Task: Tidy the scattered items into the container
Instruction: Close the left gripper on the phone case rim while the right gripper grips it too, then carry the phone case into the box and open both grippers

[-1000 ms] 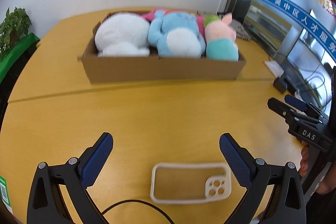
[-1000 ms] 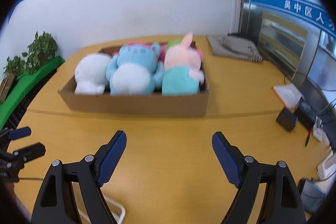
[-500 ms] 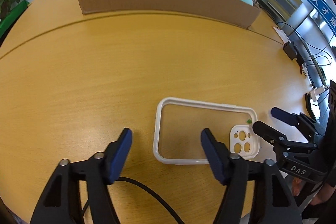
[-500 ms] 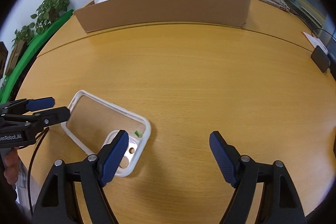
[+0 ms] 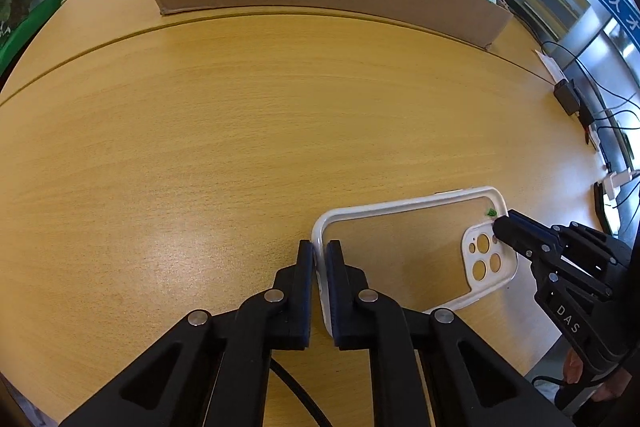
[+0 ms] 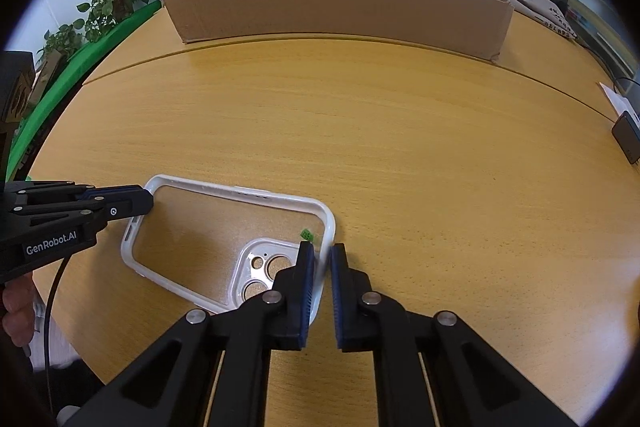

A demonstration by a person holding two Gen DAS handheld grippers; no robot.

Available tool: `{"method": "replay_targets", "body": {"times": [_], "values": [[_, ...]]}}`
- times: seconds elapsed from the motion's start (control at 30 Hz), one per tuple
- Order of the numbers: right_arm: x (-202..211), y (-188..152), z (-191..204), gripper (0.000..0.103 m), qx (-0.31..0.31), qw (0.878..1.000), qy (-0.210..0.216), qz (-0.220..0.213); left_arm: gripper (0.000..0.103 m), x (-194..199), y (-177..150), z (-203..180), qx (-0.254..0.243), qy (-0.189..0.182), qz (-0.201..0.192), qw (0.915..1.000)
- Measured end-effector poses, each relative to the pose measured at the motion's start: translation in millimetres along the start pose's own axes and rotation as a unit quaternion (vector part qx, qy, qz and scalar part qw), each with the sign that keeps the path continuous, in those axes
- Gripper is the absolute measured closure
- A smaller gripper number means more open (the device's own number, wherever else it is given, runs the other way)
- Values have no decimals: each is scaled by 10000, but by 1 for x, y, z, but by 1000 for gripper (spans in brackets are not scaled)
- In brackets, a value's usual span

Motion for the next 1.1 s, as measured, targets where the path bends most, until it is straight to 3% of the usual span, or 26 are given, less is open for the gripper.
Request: {"method": "replay_targets", "body": {"times": [0.23, 0.43, 0.63, 0.77, 0.93, 1.1], "values": [[8, 16, -3, 95, 96, 9995, -32, -290, 97, 16, 17, -2, 1, 1, -247, 9997], [32, 61, -13, 96, 117, 9962, -45, -859, 97, 49, 64, -8, -209, -53, -743, 9970], [54, 127, -23, 96, 195, 9885, -188, -1491, 97, 83, 134, -16, -526, 73, -1402, 9887], [59, 172, -32, 96, 165, 9841, -200, -1759, 97, 92, 181, -13, -603, 82, -1620, 9849], [52, 226, -45, 96, 119, 9813, -271, -1901, 97, 95, 241, -11, -752, 142, -1868, 9794], [27, 284, -66, 96, -18, 9823, -286, -1849, 97, 80, 299, -11, -878, 171, -1855, 9786]]}}
Point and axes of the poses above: each gripper's, at about its wrist camera, not at the fingertips, and x roughly against the way its jaws point, z to its left, y to its top, the point moved 1 cm from there along -x, roughly the way its jaws point, and after that the axes turned 1 degree about -x, right-handed, at the moved point
